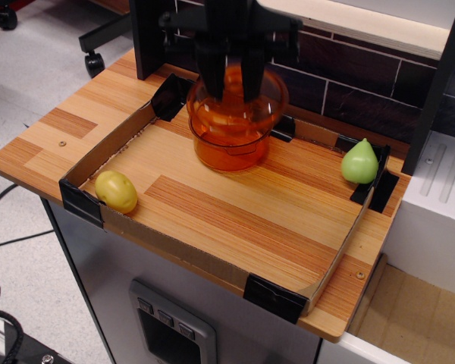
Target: Take lid off pot
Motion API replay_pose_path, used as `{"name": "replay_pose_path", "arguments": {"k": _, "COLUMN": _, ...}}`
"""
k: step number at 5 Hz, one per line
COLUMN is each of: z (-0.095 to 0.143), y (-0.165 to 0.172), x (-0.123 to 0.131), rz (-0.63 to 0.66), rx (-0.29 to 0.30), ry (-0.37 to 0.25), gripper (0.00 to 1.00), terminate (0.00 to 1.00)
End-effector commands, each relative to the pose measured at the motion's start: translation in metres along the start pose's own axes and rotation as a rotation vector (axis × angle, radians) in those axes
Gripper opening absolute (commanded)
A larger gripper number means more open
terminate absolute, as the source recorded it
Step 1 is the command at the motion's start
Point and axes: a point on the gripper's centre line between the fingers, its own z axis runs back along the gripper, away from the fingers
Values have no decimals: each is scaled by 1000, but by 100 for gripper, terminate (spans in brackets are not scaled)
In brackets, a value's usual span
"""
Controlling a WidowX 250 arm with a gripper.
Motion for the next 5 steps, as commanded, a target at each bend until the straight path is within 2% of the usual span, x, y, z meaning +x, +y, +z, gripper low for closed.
{"name": "replay_pose_path", "arguments": {"k": 1, "z": -11, "y": 3, "x": -45, "rz": -90, "rx": 26, "ry": 38, "gripper": 0, "terminate": 0}}
{"name": "replay_pose_path", "arguments": {"k": 4, "z": -67, "y": -13, "x": -46, "rz": -69, "rx": 99, "ry": 19, "gripper": 0, "terminate": 0}}
{"name": "replay_pose_path", "arguments": {"k": 5, "z": -72, "y": -13, "x": -48, "rz": -83, "rx": 113, "ry": 25, "gripper": 100, "terminate": 0}}
